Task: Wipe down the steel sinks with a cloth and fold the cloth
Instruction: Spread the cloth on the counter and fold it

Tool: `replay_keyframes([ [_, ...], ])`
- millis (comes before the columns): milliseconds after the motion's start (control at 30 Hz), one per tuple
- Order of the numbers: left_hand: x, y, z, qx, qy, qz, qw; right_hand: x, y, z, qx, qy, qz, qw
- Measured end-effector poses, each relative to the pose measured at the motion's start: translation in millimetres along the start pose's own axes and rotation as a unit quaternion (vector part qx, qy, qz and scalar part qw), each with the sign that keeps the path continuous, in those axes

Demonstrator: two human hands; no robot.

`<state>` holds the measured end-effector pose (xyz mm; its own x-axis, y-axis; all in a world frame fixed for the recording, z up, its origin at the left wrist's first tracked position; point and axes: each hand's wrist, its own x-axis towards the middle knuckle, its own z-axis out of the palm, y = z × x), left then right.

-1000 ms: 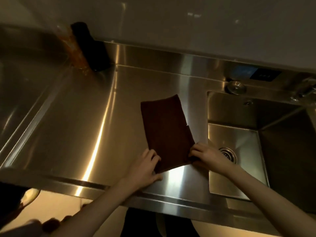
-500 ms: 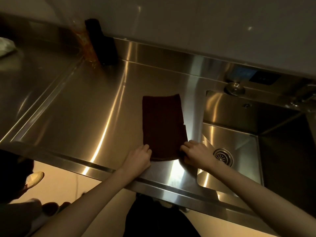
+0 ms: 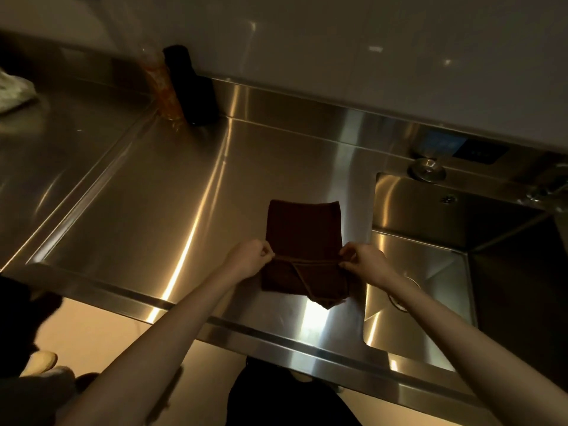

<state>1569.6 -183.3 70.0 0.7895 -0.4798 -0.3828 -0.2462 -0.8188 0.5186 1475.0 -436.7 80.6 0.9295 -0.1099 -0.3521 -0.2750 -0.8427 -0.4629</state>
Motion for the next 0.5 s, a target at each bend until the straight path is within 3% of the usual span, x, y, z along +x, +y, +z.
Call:
replay_keyframes([
  [67, 6, -1, 3, 0.018, 0.012, -0.006, 1.000, -6, 1, 6, -0.074, 0.059, -0.031, 0.995],
  [133, 6, -1, 5, 0.041, 0.035, -0.003, 0.999, -22, -1, 12, -0.116, 0.120, -0.119, 0.979],
  [233, 4, -7, 10, 0.011, 0.051, 0.011, 0.999, -47, -2, 27, -0.184, 0.127, -0.216, 0.951],
  [400, -2, -19, 18, -0.062, 0.058, 0.041, 0.996, -49, -1, 40, -0.219, 0.109, -0.212, 0.946],
  [500, -5, -23, 19, -0.050, 0.051, 0.047, 0.996, -44, -2, 30, -0.148, 0.068, -0.181, 0.970],
])
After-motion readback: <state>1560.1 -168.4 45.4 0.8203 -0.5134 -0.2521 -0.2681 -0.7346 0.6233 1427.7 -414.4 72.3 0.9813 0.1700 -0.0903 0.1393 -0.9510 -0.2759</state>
